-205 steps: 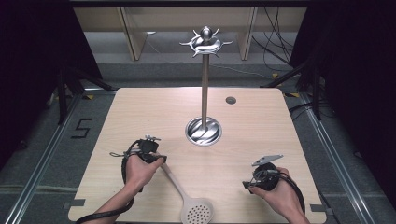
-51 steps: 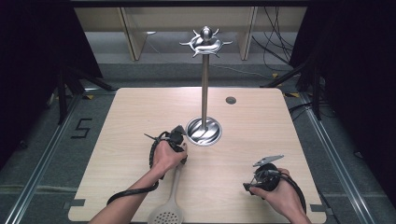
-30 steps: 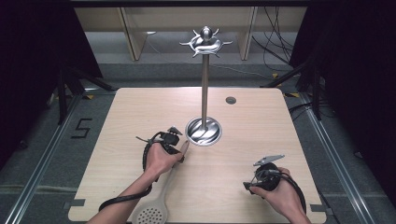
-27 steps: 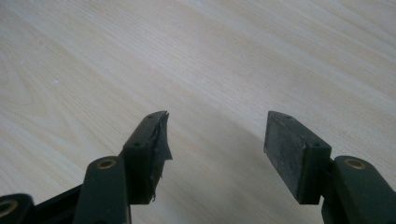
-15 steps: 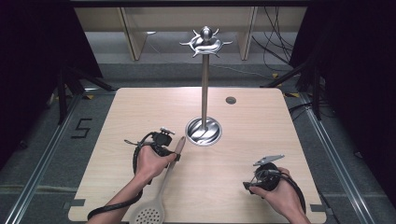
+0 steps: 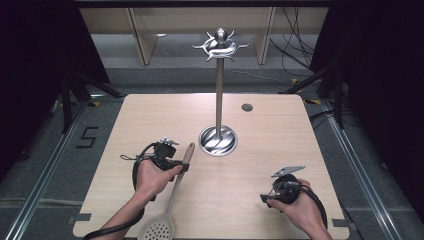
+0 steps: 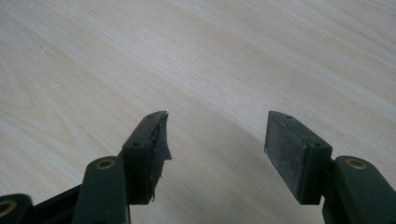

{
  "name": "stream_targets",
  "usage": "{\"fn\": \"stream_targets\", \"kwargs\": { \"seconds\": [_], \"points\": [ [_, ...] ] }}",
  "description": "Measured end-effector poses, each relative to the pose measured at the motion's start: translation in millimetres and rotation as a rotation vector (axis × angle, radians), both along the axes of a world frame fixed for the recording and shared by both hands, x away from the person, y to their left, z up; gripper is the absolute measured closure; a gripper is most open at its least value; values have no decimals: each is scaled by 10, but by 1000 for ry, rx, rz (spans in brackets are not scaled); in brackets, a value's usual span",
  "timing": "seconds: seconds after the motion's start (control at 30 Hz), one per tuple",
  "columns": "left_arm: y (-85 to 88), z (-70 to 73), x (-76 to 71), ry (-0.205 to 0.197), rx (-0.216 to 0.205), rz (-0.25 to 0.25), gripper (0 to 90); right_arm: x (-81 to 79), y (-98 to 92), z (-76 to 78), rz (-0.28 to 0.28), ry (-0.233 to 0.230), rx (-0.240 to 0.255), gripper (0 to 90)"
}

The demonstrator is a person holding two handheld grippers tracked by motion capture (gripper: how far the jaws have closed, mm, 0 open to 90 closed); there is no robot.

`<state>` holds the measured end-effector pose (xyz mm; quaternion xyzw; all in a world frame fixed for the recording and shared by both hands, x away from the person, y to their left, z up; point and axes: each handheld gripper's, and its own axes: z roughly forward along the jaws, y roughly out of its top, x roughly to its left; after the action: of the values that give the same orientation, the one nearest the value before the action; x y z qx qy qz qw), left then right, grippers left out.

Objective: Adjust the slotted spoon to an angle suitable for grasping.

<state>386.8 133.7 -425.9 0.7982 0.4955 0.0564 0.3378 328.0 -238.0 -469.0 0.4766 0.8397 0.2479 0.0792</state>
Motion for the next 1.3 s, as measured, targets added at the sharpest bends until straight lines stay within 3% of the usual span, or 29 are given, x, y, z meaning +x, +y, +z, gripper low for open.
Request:
{"fn": "stream_targets", "kwargs": {
  "seconds": [0.3, 0.57, 0.87, 0.9, 1.07, 1.2, 1.3],
  "points": [
    [146, 121, -183, -108, -51, 11, 697, -4, -1, 13, 0, -6, 6, 398],
    [267, 202, -258, -150, -73, 4, 697, -5, -5, 17, 3, -11, 5, 398],
    [369, 356, -335, -241, -122, 21, 697, -5, -3, 19, 1, -16, 7, 397],
    [362, 366, -337, -261, -145, 38, 697, -5, -3, 19, 1, -16, 7, 397],
    [372, 442, -302, -329, -170, 37, 698, 1, -2, 14, -5, -13, 11, 396],
    [360, 546, -258, -395, -159, 22, 699, 5, -9, 15, -6, -16, 12, 396],
    [350, 632, -212, -443, -177, 26, 699, 9, -18, 14, -2, -18, 9, 396]
  ]
}}
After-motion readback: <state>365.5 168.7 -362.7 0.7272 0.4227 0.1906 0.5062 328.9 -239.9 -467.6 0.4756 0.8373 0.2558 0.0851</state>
